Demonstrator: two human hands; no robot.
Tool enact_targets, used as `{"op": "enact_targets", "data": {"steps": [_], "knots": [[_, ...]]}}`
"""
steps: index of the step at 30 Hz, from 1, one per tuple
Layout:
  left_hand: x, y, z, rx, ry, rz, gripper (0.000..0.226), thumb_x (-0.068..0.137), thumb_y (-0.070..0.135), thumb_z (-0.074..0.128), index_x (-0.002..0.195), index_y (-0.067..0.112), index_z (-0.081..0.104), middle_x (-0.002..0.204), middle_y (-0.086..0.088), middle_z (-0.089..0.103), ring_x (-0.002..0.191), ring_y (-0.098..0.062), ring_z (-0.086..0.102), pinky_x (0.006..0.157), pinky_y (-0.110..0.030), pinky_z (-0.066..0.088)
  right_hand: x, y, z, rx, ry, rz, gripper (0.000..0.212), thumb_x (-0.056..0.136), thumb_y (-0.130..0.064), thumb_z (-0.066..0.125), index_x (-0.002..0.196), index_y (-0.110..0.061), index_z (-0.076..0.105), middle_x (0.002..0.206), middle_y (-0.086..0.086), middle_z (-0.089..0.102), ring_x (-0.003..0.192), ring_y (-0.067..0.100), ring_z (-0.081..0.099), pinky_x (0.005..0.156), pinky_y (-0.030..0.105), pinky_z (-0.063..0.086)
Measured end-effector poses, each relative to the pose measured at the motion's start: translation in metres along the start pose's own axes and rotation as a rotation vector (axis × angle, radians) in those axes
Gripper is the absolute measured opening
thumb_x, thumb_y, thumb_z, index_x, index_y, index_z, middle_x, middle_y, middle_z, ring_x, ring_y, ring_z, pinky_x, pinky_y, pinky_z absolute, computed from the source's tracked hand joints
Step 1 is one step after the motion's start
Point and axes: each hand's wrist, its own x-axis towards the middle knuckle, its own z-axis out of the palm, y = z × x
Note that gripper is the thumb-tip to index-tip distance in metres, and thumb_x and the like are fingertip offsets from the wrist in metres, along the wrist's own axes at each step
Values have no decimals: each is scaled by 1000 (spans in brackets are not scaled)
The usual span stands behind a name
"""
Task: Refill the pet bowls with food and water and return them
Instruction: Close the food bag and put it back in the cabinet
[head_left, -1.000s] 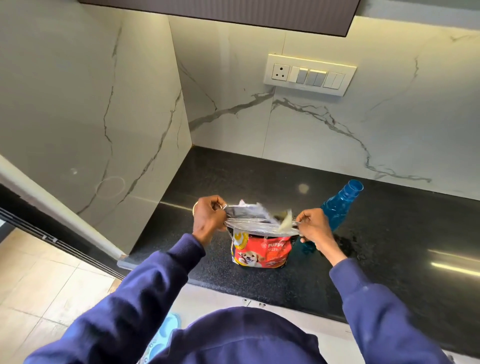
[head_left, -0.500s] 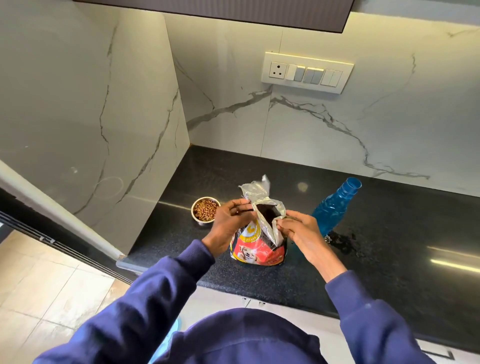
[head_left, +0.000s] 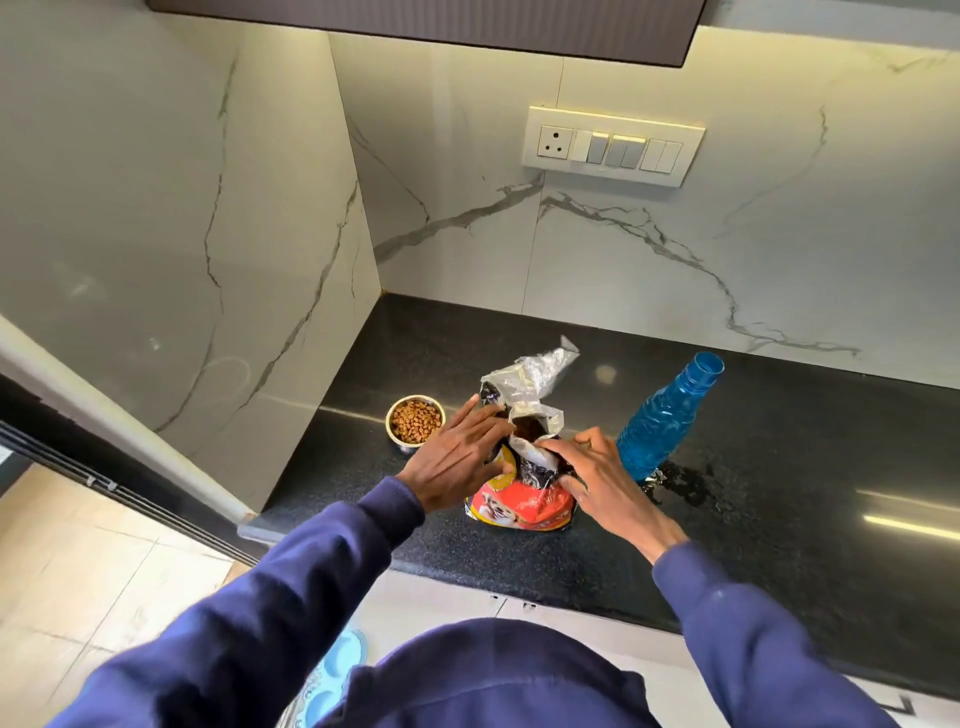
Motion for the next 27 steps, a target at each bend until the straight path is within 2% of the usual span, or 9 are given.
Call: {"op": "enact_targets", "data": {"steps": [3,6,8,10,12,15,19,24,27], "knots": [[0,-8,4,101,-50,46,48,102,49,44,137,17,56,140,-7,60,141,-24,47,129,-36,4,8,2,-4,-227,-28,-145,57,90,-19,72,141,-25,47,125,-9,59,101,15,38,86,36,31],[3,-15,2,91,-23,75,39,104,43,43,131,21,61,129,-1,63,133,-20,51,131,-37,6,11,8,-10,-281,-12,-179,32,90,-24,74,109,-27,49,106,-12,58,94,14,35,79,36,29],[4,-16,0,47,-6,60,43,103,45,44,135,21,59,134,-2,62,137,-20,48,130,-35,1,13,14,-12,-168,-60,-85,22,95,-31,68,100,-34,46,100,-14,49,94,16,36,82,39,32],[1,-9,2,-22,39,-8,55,101,50,47,148,20,48,147,-8,55,146,-20,37,127,-26,-13,13,17,-12,61,-135,89,16,98,-38,61,105,-42,48,103,-8,44,104,20,40,88,46,36],[-4,3,8,-72,89,-45,66,100,57,48,154,20,39,153,-10,51,150,-20,32,125,-21,-19,10,17,-10,226,-150,171,29,97,-49,57,123,-43,47,117,-3,46,119,20,38,99,51,35],[-5,24,20,-108,76,-77,64,100,64,44,149,23,47,152,-5,53,152,-21,35,128,-28,-13,4,15,-6,283,-114,145,39,88,-62,51,122,-44,48,107,-16,41,105,7,37,96,44,29],[5,33,26,-147,117,-142,42,99,49,54,132,24,62,138,-1,57,142,-21,43,130,-33,-3,2,14,-10,74,-22,-11,54,88,-64,46,116,-23,65,101,-16,52,91,8,32,86,37,24],[12,30,24,-110,168,-132,19,95,29,66,112,20,69,133,-5,60,135,-24,48,124,-52,32,3,10,-15,-192,69,-153,44,93,-57,44,97,-23,72,96,-16,58,91,9,32,81,33,18],[14,26,18,-268,207,-135,21,101,19,57,113,10,71,131,-10,67,139,-25,51,123,-50,34,-3,11,-14,-240,121,-114,46,94,-56,45,97,-21,75,100,-12,63,93,12,38,82,32,19]]}}
